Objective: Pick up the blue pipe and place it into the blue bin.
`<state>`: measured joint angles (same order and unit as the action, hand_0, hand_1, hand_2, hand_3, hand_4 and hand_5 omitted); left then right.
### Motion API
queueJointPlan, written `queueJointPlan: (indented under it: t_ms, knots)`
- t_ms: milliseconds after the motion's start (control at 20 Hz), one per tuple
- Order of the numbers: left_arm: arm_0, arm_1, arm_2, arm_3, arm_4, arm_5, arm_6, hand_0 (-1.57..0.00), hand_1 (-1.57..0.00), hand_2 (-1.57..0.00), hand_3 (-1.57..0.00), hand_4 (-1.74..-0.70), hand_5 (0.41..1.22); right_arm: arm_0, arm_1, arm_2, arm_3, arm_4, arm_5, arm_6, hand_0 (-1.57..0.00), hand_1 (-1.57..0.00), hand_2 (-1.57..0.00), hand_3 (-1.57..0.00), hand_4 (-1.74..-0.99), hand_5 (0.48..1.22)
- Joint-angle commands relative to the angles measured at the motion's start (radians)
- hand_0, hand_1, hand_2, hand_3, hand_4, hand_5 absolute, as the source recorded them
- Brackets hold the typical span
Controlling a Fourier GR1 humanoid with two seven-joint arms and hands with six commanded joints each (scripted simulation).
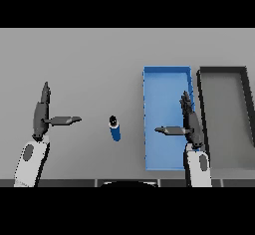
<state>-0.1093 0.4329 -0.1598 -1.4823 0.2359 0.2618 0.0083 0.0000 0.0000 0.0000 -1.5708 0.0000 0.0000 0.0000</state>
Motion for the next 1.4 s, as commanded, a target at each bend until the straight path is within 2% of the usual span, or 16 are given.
queueJointPlan:
  t_ms: [0, 250, 300, 350, 400, 600, 800, 900, 1050, 1150, 1300, 1350]
  knots:
    - [0.001, -0.002, -0.002, -0.002, -0.001, 0.002, -0.005, 0.0, 0.0, 0.0, 0.0, -0.97, 0.593, 0.001, -0.002, -0.002, -0.001, -0.002, 0.001, -0.001, 0.0, 0.0, 0.0, 0.0, -1.205, 0.629]
    - [0.021, -0.016, -0.026, -0.037, -0.022, 0.022, -0.005, 0.0, 0.0, 0.0, 0.0, -0.97, 0.593, 0.006, -0.022, -0.016, -0.003, -0.021, 0.017, -0.003, 0.0, 0.0, 0.0, 0.0, -1.205, 0.629]
    - [0.054, 0.052, -0.049, -0.045, -0.028, -0.075, -0.066, 0.0, 0.0, 0.0, 0.0, -0.97, 0.593, 0.045, -0.094, 0.006, -0.04, 0.055, 0.028, -0.098, 0.0, 0.0, 0.0, 0.0, -1.205, 0.629]
    - [0.068, 0.096, -0.059, -0.03, -0.034, -0.139, -0.109, 0.0, 0.0, 0.0, 0.0, -0.96, 0.592, 0.079, -0.128, 0.033, -0.074, 0.104, 0.036, -0.141, 0.0, 0.0, 0.0, 0.0, -1.201, 0.628]
    - [0.078, 0.128, -0.062, -0.022, -0.035, -0.18, -0.129, 0.0, 0.0, 0.0, 0.0, -0.96, 0.59, 0.102, -0.145, 0.048, -0.099, 0.133, 0.039, -0.15, 0.0, 0.0, 0.0, 0.0, -1.197, 0.627]
    - [0.085, 0.153, -0.077, -0.031, -0.031, -0.236, -0.162, 0.0, 0.0, 0.0, 0.0, -0.96, 0.594, 0.136, -0.154, 0.073, -0.132, 0.168, 0.041, -0.132, 0.0, 0.0, 0.0, 0.0, -1.206, 0.625]
    - [0.099, 0.199, -0.103, -0.071, 0.005, -0.343, -0.17, 0.0, 0.0, 0.0, 0.0, -0.99, 0.573, 0.119, -0.172, 0.068, -0.13, 0.169, 0.047, -0.11, 0.0, 0.0, 0.0, 0.0, -1.181, 0.619]
    - [0.127, 0.232, -0.134, -0.118, -0.005, -0.388, -0.171, 0.0, 0.0, 0.0, 0.0, -1.03, 0.549, 0.122, -0.168, 0.075, -0.132, 0.169, 0.051, -0.128, 0.0, 0.0, 0.0, 0.0, -1.179, 0.616]
    - [0.133, 0.199, -0.217, -0.157, -0.026, -0.432, -0.117, 0.0, 0.0, 0.0, 0.0, -1.1, 0.51, 0.118, -0.167, 0.075, -0.132, 0.168, 0.052, -0.12, 0.0, 0.0, 0.0, 0.0, -1.173, 0.616]
    - [0.135, 0.179, -0.265, -0.189, -0.062, -0.429, -0.074, 0.0, 0.0, 0.0, 0.0, -1.13, 0.485, 0.109, -0.179, 0.061, -0.122, 0.157, 0.058, -0.101, 0.0, 0.0, 0.0, 0.0, -1.174, 0.618]
    - [0.117, 0.13, -0.326, -0.185, -0.114, -0.425, -0.04, 0.0, 0.0, 0.0, 0.0, -1.14, 0.455, 0.122, -0.17, 0.062, -0.132, 0.149, 0.058, -0.107, 0.0, 0.0, 0.0, 0.0, -1.195, 0.617]
    - [0.118, 0.118, -0.34, -0.176, -0.125, -0.431, -0.052, 0.0, 0.0, 0.0, 0.0, -1.14, 0.45, 0.119, -0.166, 0.061, -0.127, 0.15, 0.055, -0.107, 0.0, 0.0, 0.0, 0.0, -1.197, 0.615]
